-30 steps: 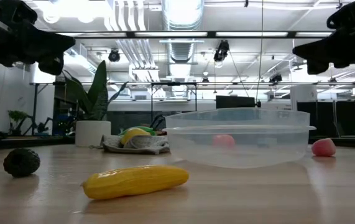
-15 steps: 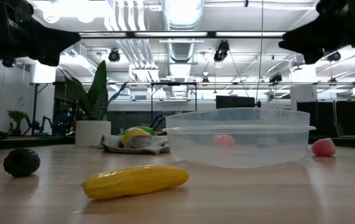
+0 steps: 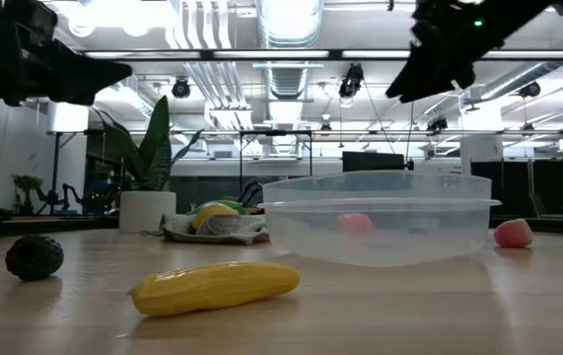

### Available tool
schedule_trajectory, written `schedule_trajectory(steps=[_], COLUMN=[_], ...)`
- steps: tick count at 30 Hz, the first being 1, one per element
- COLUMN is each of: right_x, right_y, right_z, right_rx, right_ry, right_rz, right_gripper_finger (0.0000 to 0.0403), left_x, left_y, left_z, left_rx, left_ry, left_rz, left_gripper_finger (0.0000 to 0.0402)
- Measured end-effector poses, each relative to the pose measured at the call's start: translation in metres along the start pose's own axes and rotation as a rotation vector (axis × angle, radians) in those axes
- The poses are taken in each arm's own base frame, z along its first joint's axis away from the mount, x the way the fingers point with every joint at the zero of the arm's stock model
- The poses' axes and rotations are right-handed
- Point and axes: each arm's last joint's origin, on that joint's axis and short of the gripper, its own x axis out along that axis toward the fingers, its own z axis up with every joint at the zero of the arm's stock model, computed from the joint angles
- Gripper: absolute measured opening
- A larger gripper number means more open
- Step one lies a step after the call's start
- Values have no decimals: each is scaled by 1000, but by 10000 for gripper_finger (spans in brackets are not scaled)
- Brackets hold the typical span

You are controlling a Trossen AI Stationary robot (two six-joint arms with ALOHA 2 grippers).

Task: Pick and placing Produce into tupperware
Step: Put the red cherry into the transparent bin

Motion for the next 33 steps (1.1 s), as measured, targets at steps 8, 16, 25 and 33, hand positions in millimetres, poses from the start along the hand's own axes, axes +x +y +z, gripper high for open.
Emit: schedule_trajectory(steps=[8, 16, 25, 33], right_x=[41, 68, 96, 114], right_y=[13, 10, -2, 4], right_z=[-8, -24, -46, -66], right_rx=[116, 191, 323, 332], right_ry=[237, 341, 515, 624], right_rz=[-153, -229, -260, -270], right_gripper_finger=[239, 231, 231, 231], left_x=[0, 0, 0, 0], left_y=[1, 1, 1, 2], left_z=[5, 5, 4, 5], left_rx=[93, 95, 95, 90], left_ry=[-46, -46, -45, -57], left_rz=[16, 16, 16, 20], left_gripper_finger=[0, 0, 0, 0])
